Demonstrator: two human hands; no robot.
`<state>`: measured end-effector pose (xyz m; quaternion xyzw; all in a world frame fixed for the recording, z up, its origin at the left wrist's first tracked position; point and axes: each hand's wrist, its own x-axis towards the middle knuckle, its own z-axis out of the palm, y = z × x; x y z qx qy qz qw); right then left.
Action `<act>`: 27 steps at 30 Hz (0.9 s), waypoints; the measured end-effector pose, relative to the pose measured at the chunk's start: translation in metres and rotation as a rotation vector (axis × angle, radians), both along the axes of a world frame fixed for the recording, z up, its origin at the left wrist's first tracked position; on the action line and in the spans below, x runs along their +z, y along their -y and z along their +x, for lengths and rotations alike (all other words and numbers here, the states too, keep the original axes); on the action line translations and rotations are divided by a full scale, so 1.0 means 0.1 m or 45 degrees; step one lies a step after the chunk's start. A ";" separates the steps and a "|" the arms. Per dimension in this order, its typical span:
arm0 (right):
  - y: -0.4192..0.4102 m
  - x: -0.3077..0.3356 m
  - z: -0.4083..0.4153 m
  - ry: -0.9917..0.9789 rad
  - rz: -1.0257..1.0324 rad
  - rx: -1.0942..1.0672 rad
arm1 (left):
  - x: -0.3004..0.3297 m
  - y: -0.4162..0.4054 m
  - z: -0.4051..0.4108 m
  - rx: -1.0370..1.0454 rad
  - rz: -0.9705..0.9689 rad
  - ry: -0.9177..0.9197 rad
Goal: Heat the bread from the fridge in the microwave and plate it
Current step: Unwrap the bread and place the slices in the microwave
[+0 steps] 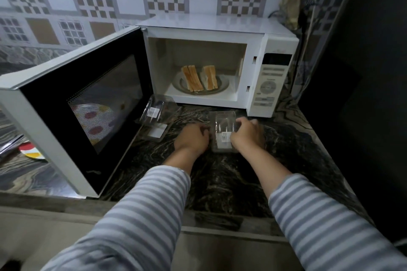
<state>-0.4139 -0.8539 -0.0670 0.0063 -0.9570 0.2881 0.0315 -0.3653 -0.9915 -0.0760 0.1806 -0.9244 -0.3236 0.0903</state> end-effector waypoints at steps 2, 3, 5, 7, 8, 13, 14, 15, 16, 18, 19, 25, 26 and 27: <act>0.13 0.13 0.04 -0.126 0.110 0.072 | 0.13 0.16 0.03 0.056 -0.105 -0.078; 0.21 0.17 0.04 -0.175 0.124 0.126 | 0.18 0.25 0.04 0.085 -0.150 -0.139; 0.41 0.22 0.06 -0.217 0.078 0.284 | 0.25 0.45 0.06 0.169 -0.257 -0.240; 0.66 0.22 0.08 -0.154 -0.029 0.441 | 0.29 0.63 0.10 0.285 -0.398 -0.216; 0.79 0.19 0.09 -0.097 -0.101 0.480 | 0.28 0.71 0.13 0.328 -0.433 -0.176; 1.33 -0.05 0.10 0.326 -0.514 0.524 | 0.12 0.90 0.21 0.351 -0.322 -0.028; 1.40 -0.10 0.10 0.419 -0.612 0.498 | 0.09 0.90 0.22 0.345 -0.321 0.007; 1.45 -0.15 0.11 0.529 -0.733 0.452 | 0.06 0.89 0.23 0.340 -0.322 0.034; 1.50 -0.19 0.11 0.634 -0.858 0.403 | 0.03 0.88 0.24 0.336 -0.310 0.047; 1.56 -0.26 0.11 0.743 -1.019 0.349 | -0.02 0.87 0.27 0.325 -0.241 0.038; 1.58 -0.28 0.10 0.759 -1.058 0.335 | -0.04 0.88 0.27 0.319 -0.197 0.013; 1.58 -0.30 0.11 0.807 -1.058 0.235 | -0.11 0.82 0.28 0.321 0.081 -0.145; 1.56 -0.30 0.12 0.829 -1.068 0.208 | -0.11 0.80 0.29 0.319 0.100 -0.135; 1.53 -0.29 0.11 0.849 -1.072 0.183 | -0.10 0.78 0.29 0.317 0.105 -0.128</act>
